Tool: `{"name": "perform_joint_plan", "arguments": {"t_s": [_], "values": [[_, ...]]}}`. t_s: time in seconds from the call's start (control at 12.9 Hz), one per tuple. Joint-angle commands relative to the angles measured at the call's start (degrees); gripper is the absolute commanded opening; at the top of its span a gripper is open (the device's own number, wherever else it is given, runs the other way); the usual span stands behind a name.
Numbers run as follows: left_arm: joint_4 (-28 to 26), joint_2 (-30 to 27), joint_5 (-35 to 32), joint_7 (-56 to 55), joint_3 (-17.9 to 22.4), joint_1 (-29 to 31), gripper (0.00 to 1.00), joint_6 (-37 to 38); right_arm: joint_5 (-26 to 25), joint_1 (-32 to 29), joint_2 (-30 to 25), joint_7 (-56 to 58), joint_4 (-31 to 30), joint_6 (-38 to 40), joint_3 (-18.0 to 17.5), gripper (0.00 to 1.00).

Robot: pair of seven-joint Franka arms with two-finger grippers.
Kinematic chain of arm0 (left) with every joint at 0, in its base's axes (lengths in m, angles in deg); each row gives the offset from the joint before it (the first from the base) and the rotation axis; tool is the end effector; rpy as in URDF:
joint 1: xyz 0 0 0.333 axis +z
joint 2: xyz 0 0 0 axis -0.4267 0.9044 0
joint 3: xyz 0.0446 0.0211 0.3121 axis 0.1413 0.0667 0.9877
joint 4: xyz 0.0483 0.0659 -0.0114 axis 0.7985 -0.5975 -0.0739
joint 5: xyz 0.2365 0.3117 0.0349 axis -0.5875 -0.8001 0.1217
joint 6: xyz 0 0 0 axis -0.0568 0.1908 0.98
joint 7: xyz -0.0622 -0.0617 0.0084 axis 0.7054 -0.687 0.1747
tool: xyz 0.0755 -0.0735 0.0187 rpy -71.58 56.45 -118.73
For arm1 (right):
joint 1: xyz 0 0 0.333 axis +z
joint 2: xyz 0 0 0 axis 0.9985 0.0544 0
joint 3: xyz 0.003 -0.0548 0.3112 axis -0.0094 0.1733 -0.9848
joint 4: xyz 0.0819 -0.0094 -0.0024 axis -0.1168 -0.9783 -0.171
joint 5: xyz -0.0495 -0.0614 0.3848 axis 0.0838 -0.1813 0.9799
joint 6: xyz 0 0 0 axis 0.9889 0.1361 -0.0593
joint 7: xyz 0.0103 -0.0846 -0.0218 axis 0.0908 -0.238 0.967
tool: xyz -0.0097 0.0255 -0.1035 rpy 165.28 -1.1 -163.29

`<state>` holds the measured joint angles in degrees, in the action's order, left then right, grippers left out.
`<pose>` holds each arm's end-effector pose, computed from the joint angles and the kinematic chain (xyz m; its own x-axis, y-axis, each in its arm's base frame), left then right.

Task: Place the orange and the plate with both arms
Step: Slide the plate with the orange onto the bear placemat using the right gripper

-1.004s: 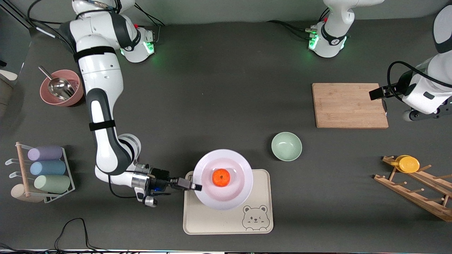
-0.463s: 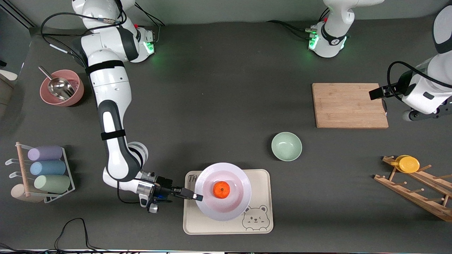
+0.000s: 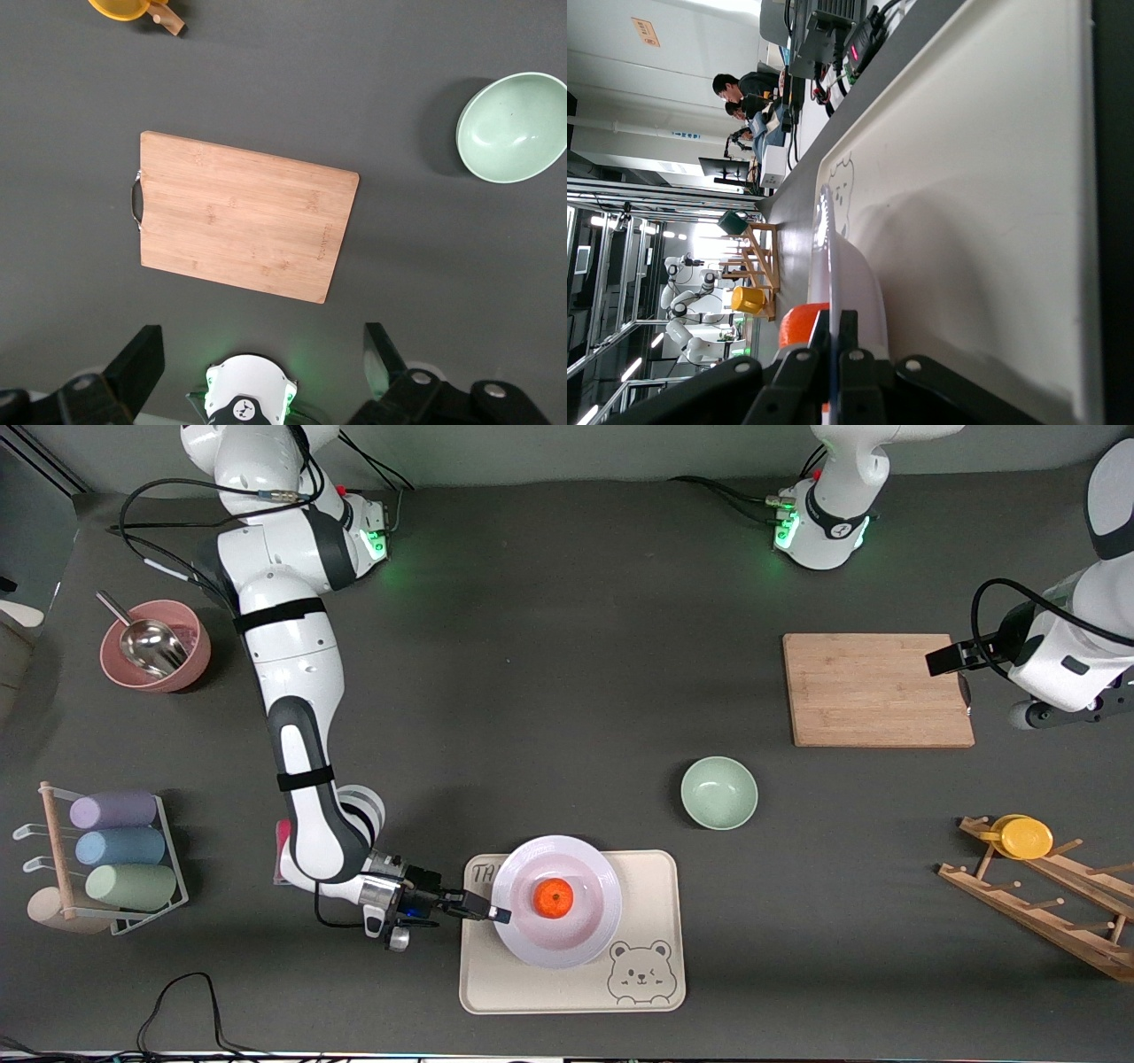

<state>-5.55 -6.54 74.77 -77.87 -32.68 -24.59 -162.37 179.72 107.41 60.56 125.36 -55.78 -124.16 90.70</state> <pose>0.5420 -0.0313 0.5530 0.9479 0.1915 -0.2547 0.1726 -0.9804 -0.0950 0.7425 0.2323 0.0961 0.9621 -0.2299 0.1464 0.0598 -0.3459 -0.9364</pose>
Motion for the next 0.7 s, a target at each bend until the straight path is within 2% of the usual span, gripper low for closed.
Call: {"name": "perform_joint_plan", "arguments": {"t_s": [0.0,0.46,0.54,0.62], "values": [[0.76,0.18,-0.63,0.78,-0.20,0.21,1.00,1.22,1.61,0.48,0.37,2.41,0.48,-2.32,-0.46,0.00],[0.76,0.18,-0.63,0.78,-0.20,0.30,1.00,1.22,1.61,0.57,1.07,6.37,0.83,-4.61,-1.69,0.00],[0.67,0.18,-0.63,0.86,-0.20,0.30,1.00,1.22,1.52,0.48,0.98,6.02,0.75,-4.61,-1.69,0.15],[0.67,0.18,-0.63,0.86,-0.20,0.30,1.00,1.22,1.43,0.48,0.81,5.49,0.66,-4.61,-1.69,0.38]]}}
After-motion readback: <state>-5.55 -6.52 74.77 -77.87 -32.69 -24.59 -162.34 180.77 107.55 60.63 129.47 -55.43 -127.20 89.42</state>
